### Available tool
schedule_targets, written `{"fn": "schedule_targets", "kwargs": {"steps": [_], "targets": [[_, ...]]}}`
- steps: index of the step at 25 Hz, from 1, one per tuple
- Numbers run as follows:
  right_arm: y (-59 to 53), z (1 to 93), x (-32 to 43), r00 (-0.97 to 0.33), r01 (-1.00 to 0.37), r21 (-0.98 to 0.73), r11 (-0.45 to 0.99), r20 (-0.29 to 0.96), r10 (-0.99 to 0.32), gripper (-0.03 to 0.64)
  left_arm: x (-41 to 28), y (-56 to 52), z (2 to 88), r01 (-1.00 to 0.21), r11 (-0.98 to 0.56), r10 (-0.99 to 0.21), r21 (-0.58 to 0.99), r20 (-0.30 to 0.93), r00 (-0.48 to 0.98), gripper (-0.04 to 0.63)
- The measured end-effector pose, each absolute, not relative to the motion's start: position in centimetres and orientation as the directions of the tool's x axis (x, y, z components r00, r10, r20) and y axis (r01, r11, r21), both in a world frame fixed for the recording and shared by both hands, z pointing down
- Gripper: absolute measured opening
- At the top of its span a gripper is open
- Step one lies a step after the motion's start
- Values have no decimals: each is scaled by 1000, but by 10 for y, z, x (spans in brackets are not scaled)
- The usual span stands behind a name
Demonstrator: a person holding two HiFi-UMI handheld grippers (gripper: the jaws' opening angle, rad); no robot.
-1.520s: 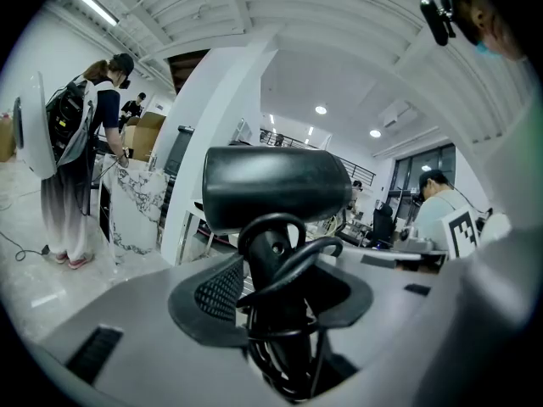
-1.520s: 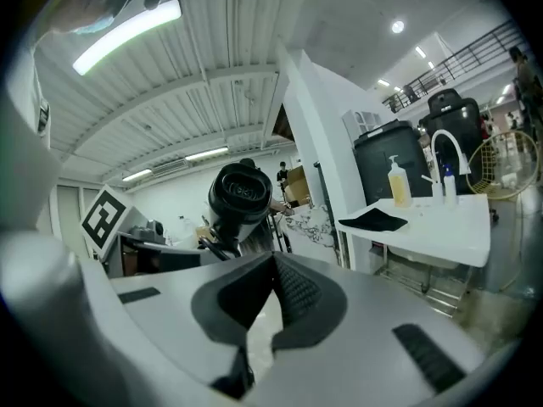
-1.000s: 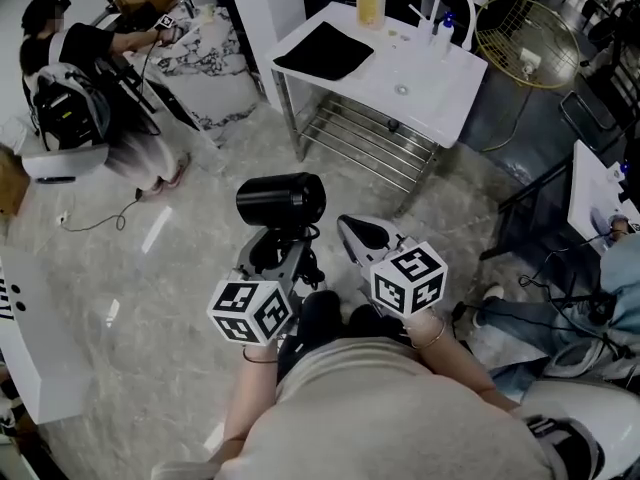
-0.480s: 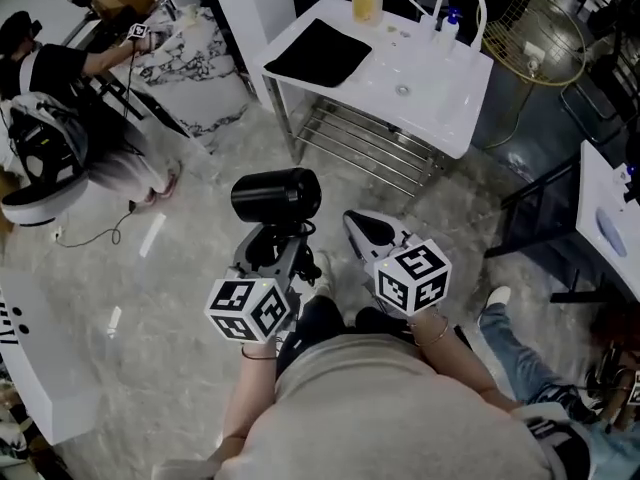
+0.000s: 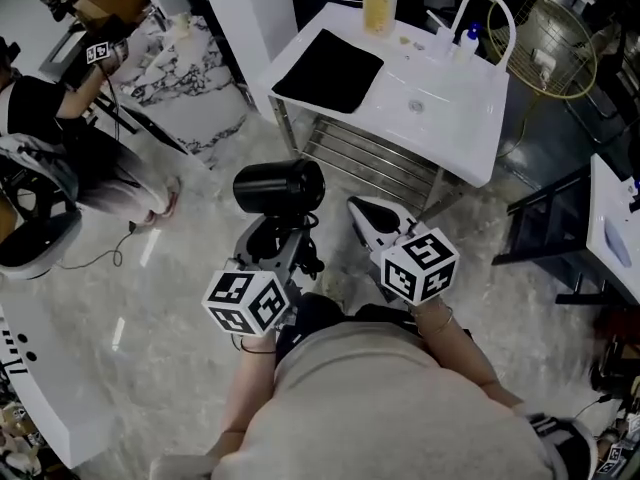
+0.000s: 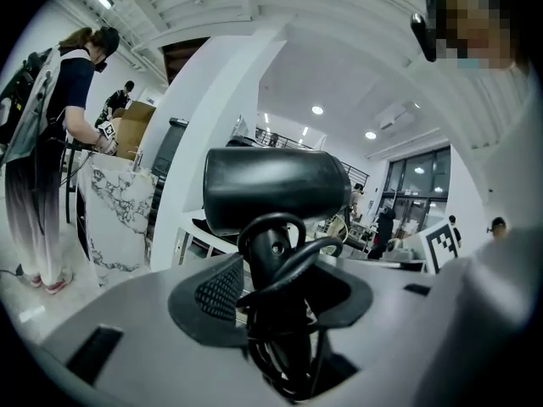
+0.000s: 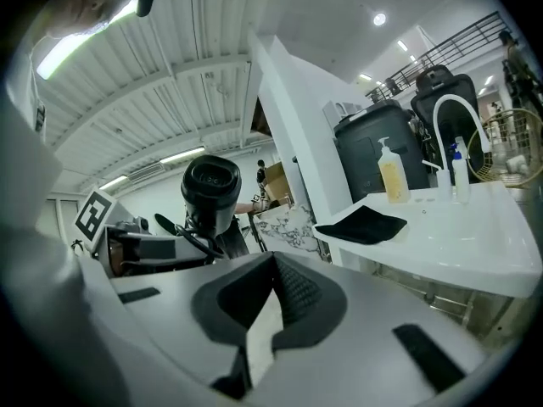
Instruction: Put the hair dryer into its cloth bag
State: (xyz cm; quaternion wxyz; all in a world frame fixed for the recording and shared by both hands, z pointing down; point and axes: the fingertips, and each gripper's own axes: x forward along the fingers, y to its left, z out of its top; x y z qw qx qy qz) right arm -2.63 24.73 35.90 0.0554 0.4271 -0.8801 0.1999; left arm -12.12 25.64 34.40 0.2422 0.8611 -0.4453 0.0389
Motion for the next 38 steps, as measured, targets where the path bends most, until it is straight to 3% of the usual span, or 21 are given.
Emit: {"fn": "schedule_targets", "kwargs": {"steps": [19,38], "targets": [[172,376,-52,-598,-799,-324,507,336,-727,-2,-154,173,360,-771,-483,-725,415,303,618,201],[68,408,-51,-652,-758,-353,549,377,-658,-2,-151,92,395,-798,-431,-717,421,377,586,201]]}}
